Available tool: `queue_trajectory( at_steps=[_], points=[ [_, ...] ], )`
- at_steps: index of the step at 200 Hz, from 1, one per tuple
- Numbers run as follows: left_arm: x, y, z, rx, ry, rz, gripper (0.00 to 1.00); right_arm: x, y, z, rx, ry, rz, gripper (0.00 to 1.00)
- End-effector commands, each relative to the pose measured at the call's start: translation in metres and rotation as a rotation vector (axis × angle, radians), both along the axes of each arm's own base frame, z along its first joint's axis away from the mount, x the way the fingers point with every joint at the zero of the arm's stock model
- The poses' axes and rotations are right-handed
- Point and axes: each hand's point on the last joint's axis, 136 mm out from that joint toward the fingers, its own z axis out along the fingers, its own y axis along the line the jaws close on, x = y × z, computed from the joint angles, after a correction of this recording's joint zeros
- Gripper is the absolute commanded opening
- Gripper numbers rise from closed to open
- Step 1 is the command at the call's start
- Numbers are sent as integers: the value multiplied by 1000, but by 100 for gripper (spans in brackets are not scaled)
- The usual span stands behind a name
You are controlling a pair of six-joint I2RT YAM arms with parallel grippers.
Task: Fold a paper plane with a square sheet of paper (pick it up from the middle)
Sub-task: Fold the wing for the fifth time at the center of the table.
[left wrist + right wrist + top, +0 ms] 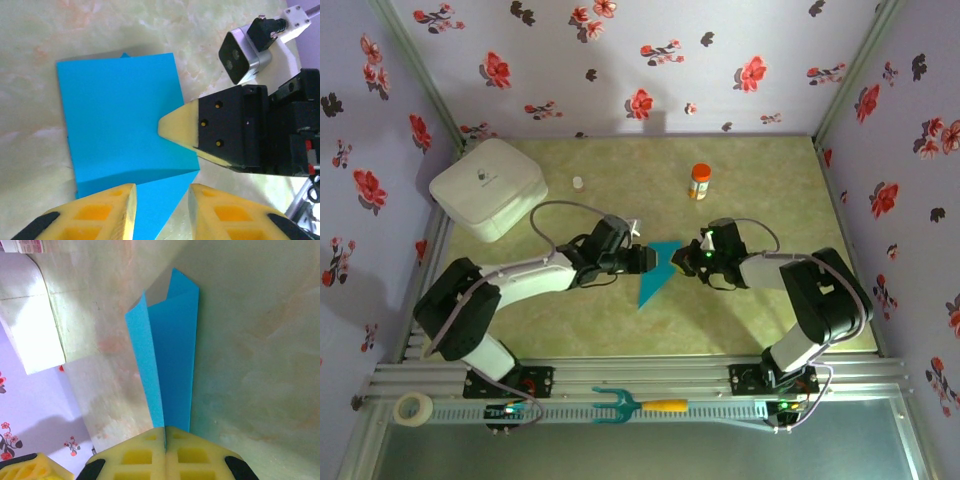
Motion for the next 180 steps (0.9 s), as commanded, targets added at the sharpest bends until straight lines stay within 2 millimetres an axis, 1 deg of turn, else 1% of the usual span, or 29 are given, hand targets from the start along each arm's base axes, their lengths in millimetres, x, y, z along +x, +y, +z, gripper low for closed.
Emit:
queue_trajectory(
  at_steps=[1, 16, 36, 47, 60, 66, 72, 80, 87, 90, 100, 118, 136, 155, 180],
  points=[
    [3, 16, 3, 67, -99, 20, 34, 0, -3, 1, -2, -2, -29, 4],
    [6, 24, 9, 80, -145, 41, 36, 0, -3, 0, -5, 0, -29, 4],
    [8, 37, 17, 120, -207, 60, 46, 0, -3, 0, -5, 2, -33, 4],
    [10, 46, 20, 153, -234, 75, 56, 0, -3, 0, -4, 0, -34, 4],
    [12, 57, 18, 188, -252, 90, 72, 0, -3, 1, -4, 0, -34, 4],
    [13, 61, 16, 202, -257, 88, 76, 0, -3, 0, -6, -1, -35, 4],
    [14, 67, 15, 219, -259, 96, 81, 0, -3, 0, -7, -1, -37, 4],
    [15, 75, 14, 239, -253, 112, 84, 0, -3, 0, -7, 2, -36, 4],
    [15, 82, 13, 257, -242, 120, 97, 0, -3, -1, -8, 1, -36, 4],
    [14, 85, 13, 267, -243, 121, 99, -1, -3, -1, -8, 1, -35, 4],
    [13, 91, 13, 288, -247, 110, 100, -1, -3, -2, -9, 4, -37, 4],
    [9, 92, 15, 254, -259, 96, 100, -2, -2, -3, -7, 4, -36, 4],
    [7, 86, 19, 161, -271, 96, 100, -1, -1, -1, -5, 1, -36, 4],
    [3, 74, 24, 69, -279, 70, 100, -1, 0, -1, -4, 3, -36, 4],
    [1, 61, 28, 17, -301, 56, 93, -1, 0, 0, 0, 2, -37, 4]
  ],
)
